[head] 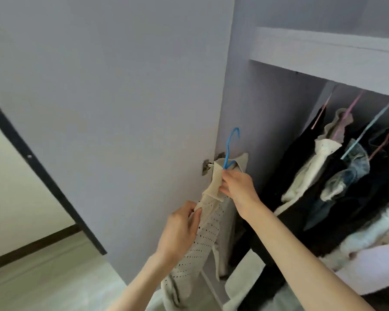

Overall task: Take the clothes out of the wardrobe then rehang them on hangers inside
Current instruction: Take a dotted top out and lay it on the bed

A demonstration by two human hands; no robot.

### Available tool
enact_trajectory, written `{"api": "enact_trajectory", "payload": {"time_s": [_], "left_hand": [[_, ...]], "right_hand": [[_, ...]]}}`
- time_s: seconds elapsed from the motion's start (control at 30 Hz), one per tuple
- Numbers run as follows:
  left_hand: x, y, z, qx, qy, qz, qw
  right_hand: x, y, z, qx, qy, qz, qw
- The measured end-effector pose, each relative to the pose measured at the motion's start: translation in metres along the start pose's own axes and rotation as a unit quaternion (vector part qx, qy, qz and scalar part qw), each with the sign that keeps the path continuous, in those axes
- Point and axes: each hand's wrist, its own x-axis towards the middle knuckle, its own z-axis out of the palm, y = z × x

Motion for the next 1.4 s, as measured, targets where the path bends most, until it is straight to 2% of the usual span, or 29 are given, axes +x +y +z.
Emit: {"api": "enact_trajectory", "payload": {"time_s": [0.17, 0.27, 0.37, 0.7, 0.93, 1.03, 1.13, 1.27, 1.33, 1.4], "left_hand": [[-0.074, -0.004, -0.030, 0.032, 0.013, -0.018, 0.999], [-0.113, -0.007, -0.053, 0.058, -0.034, -0.007, 0.998], [-0.137, -0.017, -0.079, 0.069, -0.064, -0.015, 0.995], [-0.187, -0.068, -0.167, 0.125, 0.114, -0.098, 0.981], [-0.223, -0.081, -0.209, 0.144, 0.156, -0.162, 0.964], [-0.244, -0.079, -0.218, 0.132, 0.176, -0.200, 0.955], [-0.272, -0.075, -0.232, 0.128, 0.239, -0.251, 0.929], [-0.309, -0.065, -0.254, 0.189, 0.282, -0.296, 0.893], [-0.327, -0.056, -0.265, 0.225, 0.283, -0.318, 0.876], [-0.349, -0.049, -0.274, 0.276, 0.269, -0.337, 0.859]], "right_hand": [[-0.060, 0.025, 0.046, 0.015, 0.046, 0.013, 0.999], [-0.093, 0.042, 0.060, -0.002, 0.039, -0.008, 0.999], [-0.120, 0.058, 0.072, -0.056, -0.002, -0.019, 0.998], [-0.176, 0.102, 0.136, -0.199, -0.190, -0.030, 0.961], [-0.213, 0.127, 0.180, -0.237, -0.319, -0.017, 0.918], [-0.230, 0.136, 0.198, -0.254, -0.396, -0.033, 0.882], [-0.239, 0.132, 0.216, -0.290, -0.487, -0.059, 0.822], [-0.243, 0.115, 0.238, -0.382, -0.586, -0.154, 0.697], [-0.246, 0.106, 0.251, -0.423, -0.617, -0.198, 0.634], [-0.253, 0.096, 0.263, -0.440, -0.637, -0.232, 0.588]]}}
